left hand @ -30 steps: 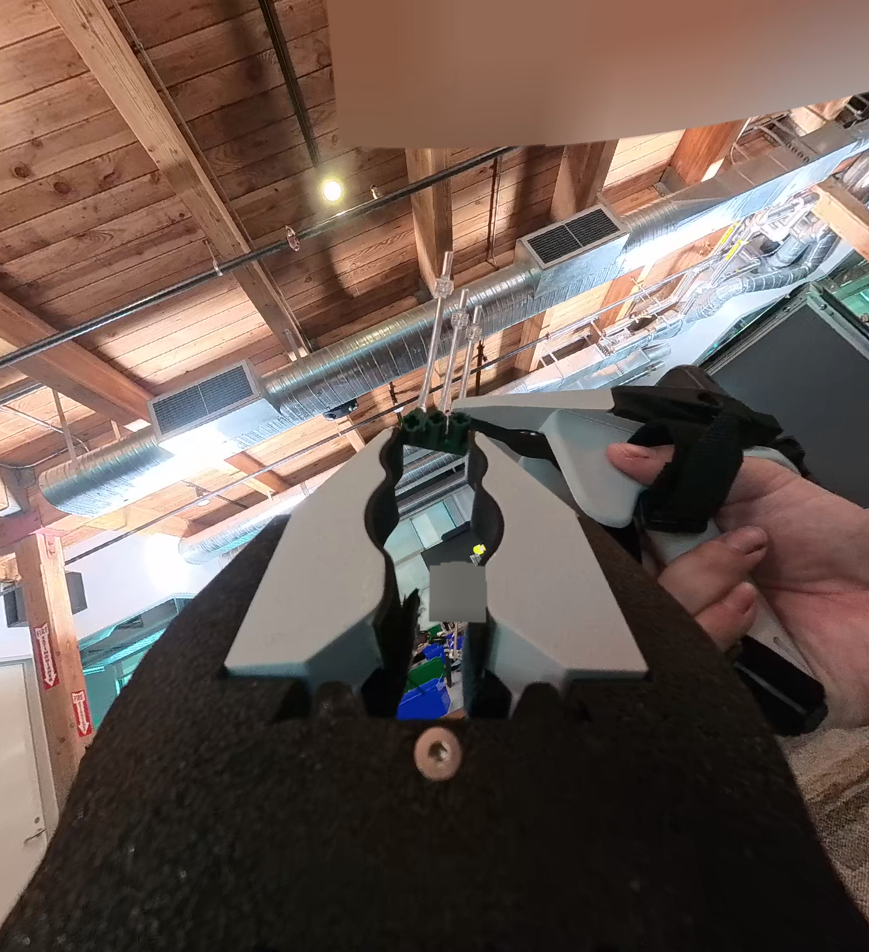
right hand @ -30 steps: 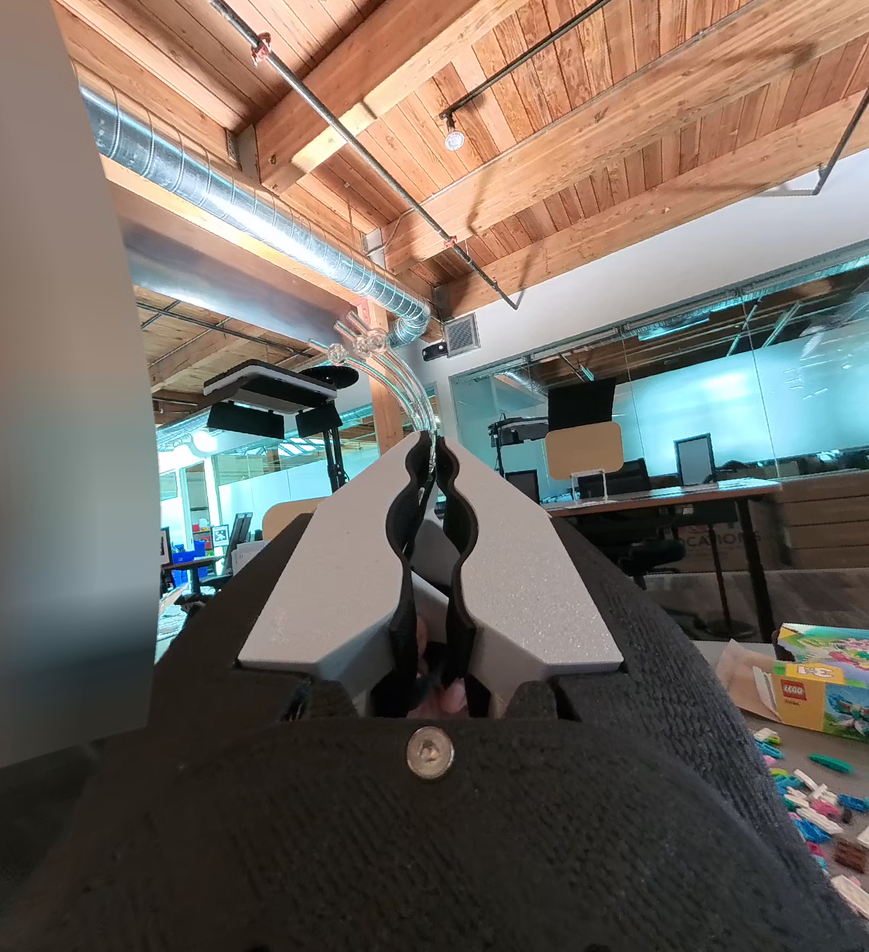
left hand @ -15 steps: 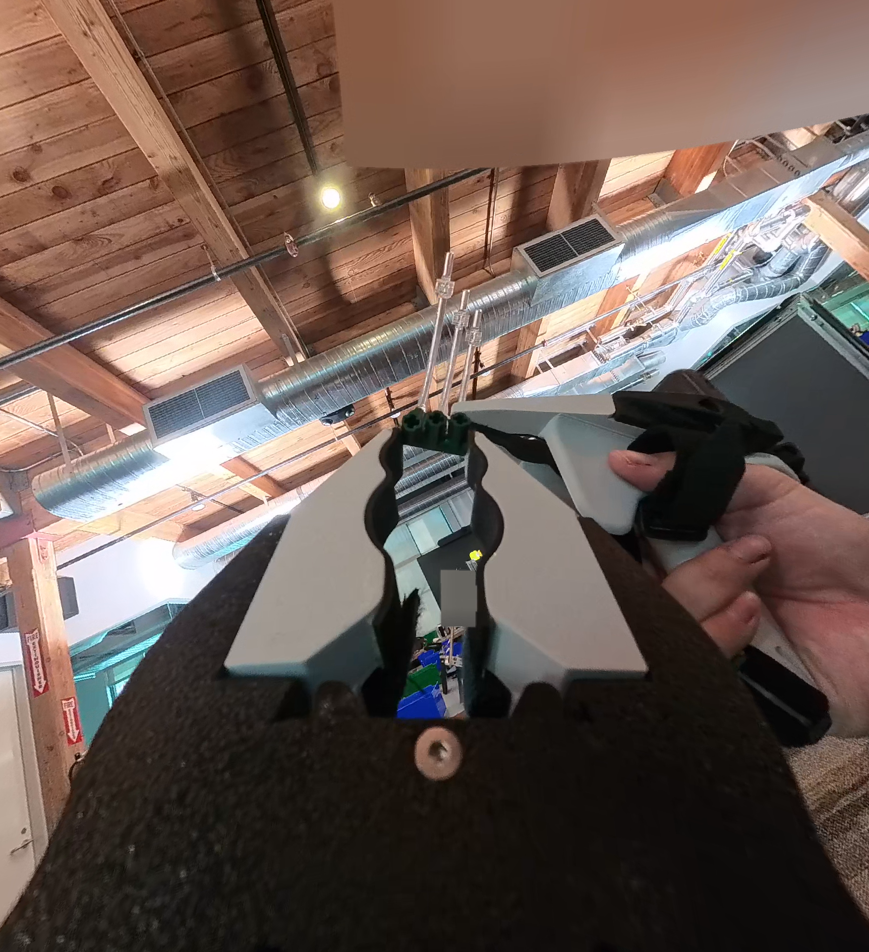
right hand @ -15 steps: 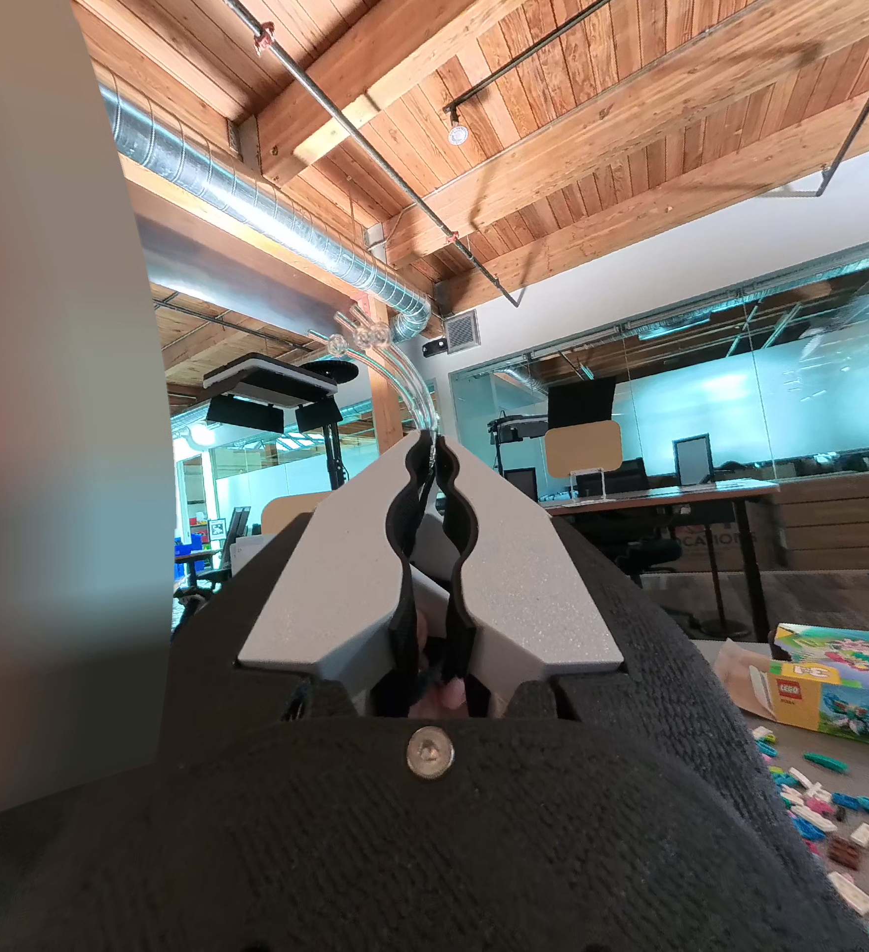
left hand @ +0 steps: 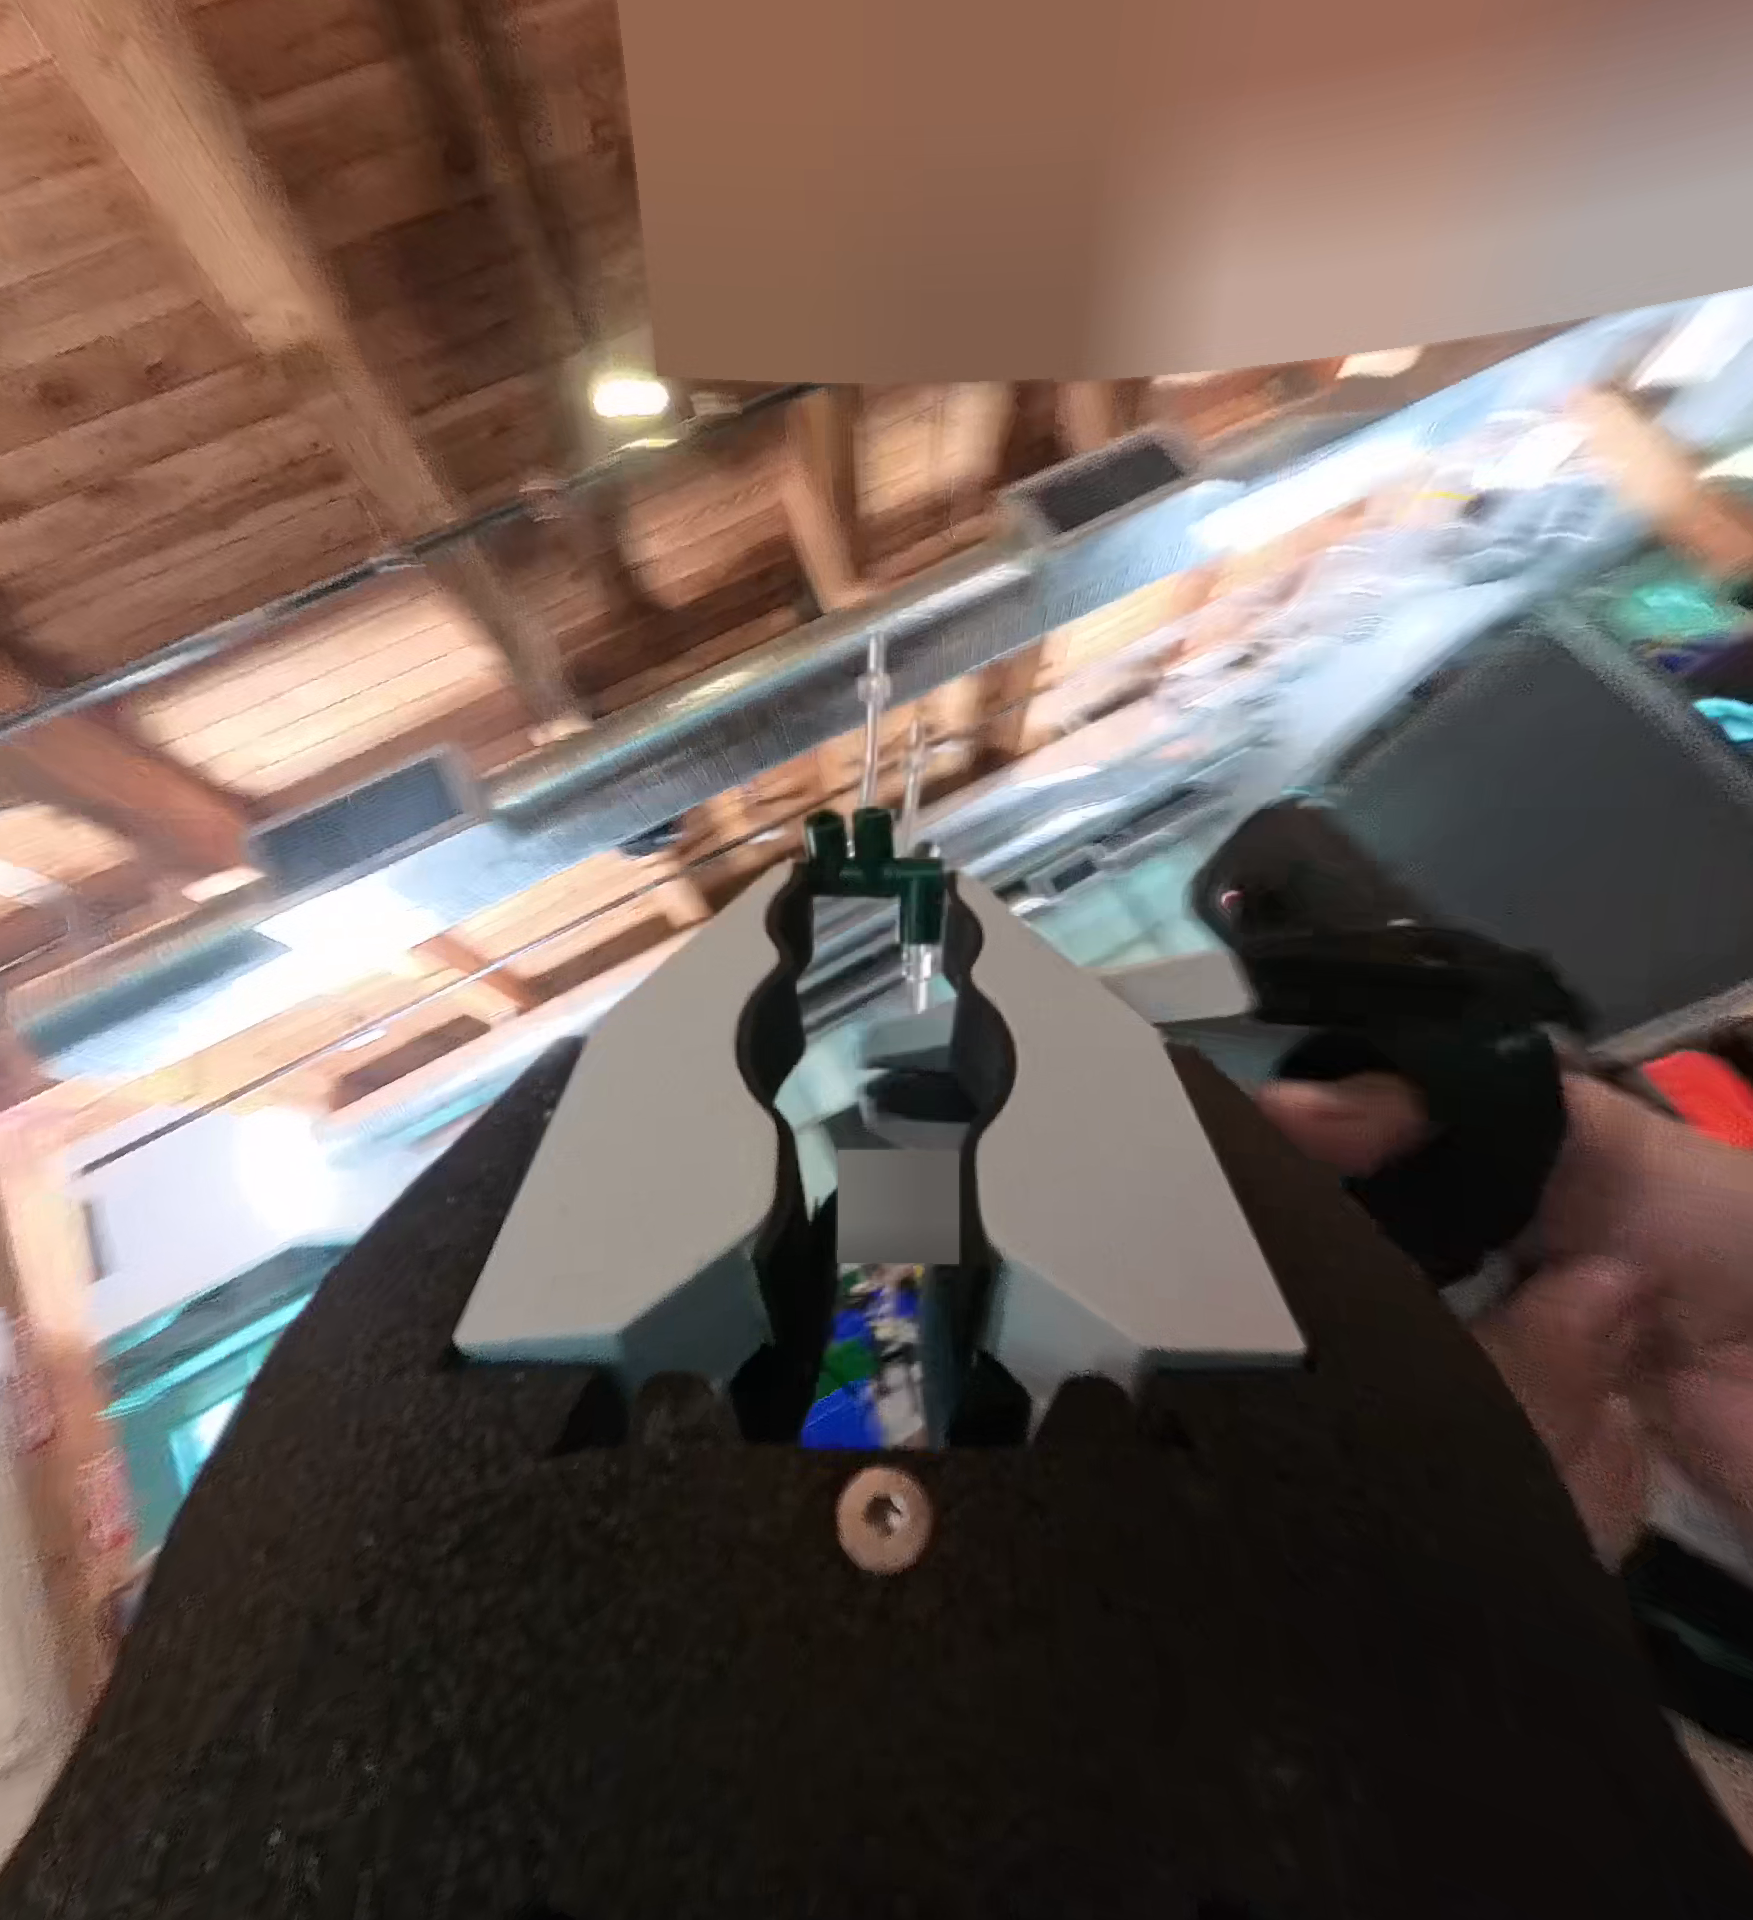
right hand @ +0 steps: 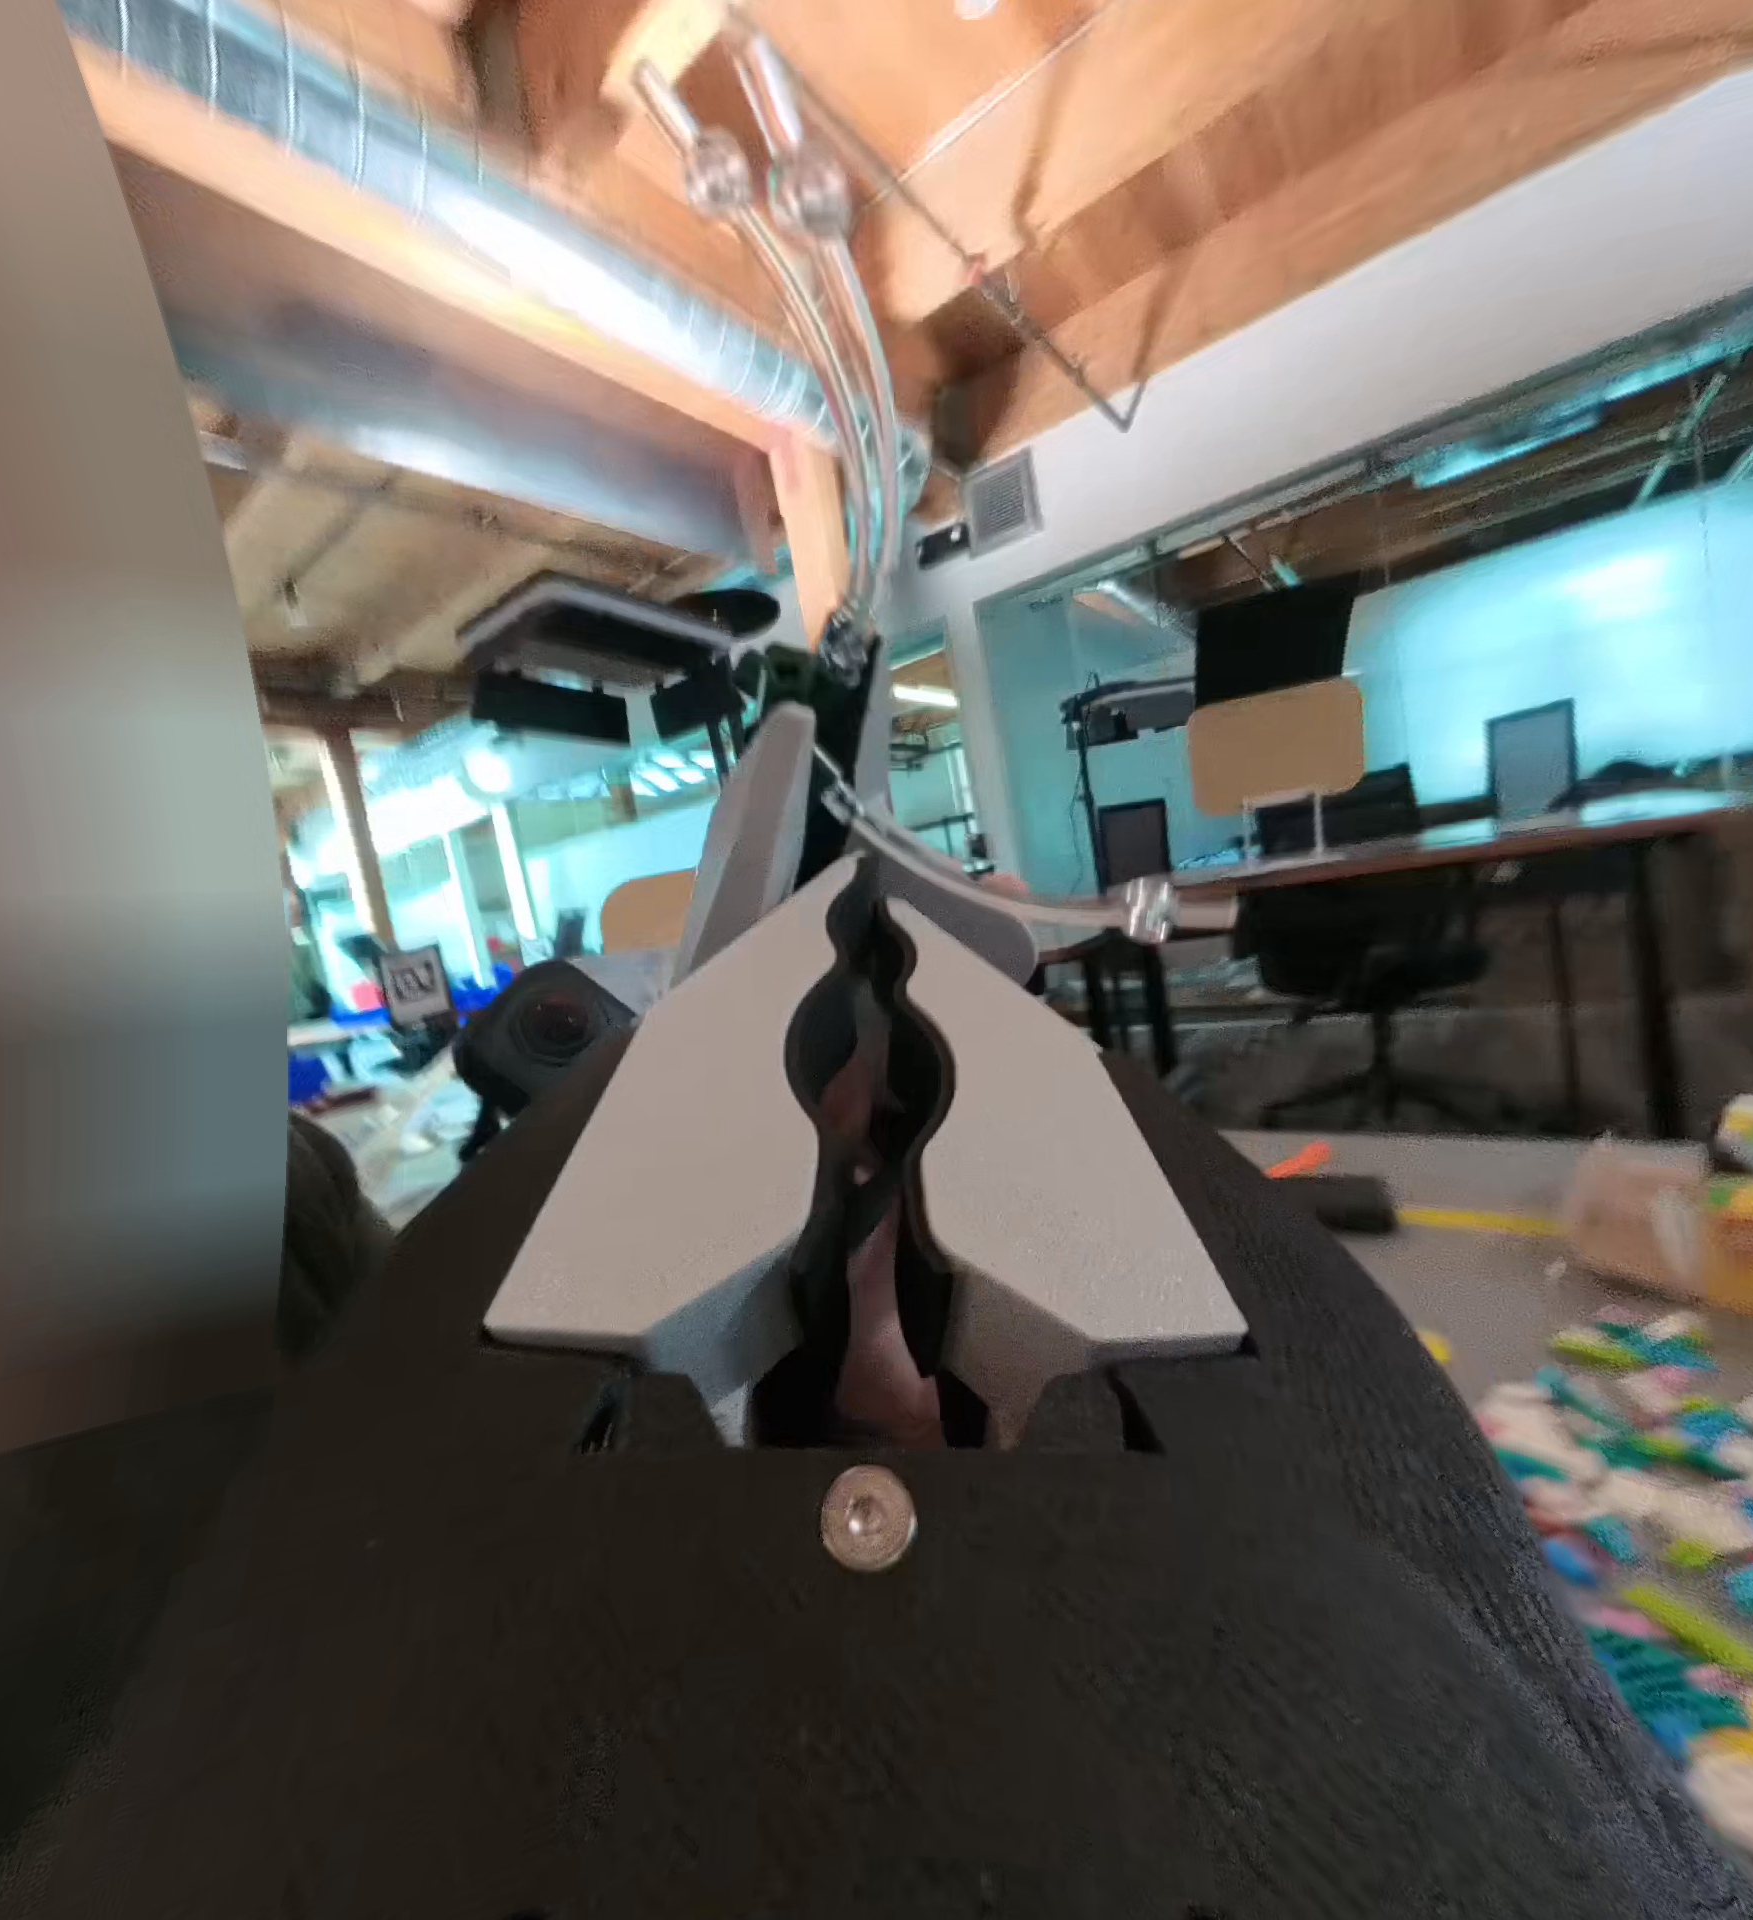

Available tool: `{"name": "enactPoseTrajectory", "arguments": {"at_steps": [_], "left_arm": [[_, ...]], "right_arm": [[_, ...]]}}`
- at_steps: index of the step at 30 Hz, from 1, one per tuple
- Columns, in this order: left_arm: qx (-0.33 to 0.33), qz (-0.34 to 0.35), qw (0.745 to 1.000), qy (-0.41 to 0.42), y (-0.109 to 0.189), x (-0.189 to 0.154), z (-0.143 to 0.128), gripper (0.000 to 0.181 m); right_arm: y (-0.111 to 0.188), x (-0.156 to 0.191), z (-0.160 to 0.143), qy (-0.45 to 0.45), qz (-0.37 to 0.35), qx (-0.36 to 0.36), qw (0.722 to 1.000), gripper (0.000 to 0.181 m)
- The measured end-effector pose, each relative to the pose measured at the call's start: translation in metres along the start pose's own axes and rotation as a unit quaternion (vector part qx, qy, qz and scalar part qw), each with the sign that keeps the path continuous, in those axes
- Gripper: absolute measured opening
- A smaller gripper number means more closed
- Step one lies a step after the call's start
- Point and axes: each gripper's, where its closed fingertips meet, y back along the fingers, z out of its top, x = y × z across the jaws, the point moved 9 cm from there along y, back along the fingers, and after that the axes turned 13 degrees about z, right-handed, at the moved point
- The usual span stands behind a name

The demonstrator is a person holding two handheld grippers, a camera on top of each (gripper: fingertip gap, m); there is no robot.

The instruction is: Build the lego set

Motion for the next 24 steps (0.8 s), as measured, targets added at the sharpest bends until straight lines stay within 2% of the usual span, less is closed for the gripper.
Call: {"name": "enactPoseTrajectory", "arguments": {"at_steps": [1, 3, 8, 15, 19, 24], "left_arm": [[-0.001, 0.003, 1.000, 0.001, 0.001, 0.000, -0.001, 0.021], [0.016, 0.011, 0.999, -0.031, 0.001, -0.003, -0.008, 0.022], [0.033, 0.025, 0.999, -0.007, 0.002, 0.006, -0.017, 0.021], [-0.001, 0.029, 0.991, 0.130, 0.004, 0.020, -0.017, 0.022], [-0.015, 0.011, 0.977, 0.214, 0.005, 0.029, -0.017, 0.022], [-0.022, 0.000, 0.967, 0.254, 0.004, 0.032, -0.017, 0.022]], "right_arm": [[0.001, -0.003, -0.002, -0.022, 0.002, -0.002, 1.000, 0.000], [0.004, -0.011, -0.003, -0.006, -0.025, -0.001, 1.000, 0.000], [0.002, -0.022, -0.002, 0.028, -0.045, 0.018, 0.998, 0.000], [0.001, -0.017, 0.008, 0.115, -0.093, 0.001, 0.989, 0.000], [0.007, -0.018, 0.014, 0.113, -0.096, -0.028, 0.989, 0.000], [0.007, -0.016, 0.017, 0.108, -0.086, -0.040, 0.990, 0.000]]}}
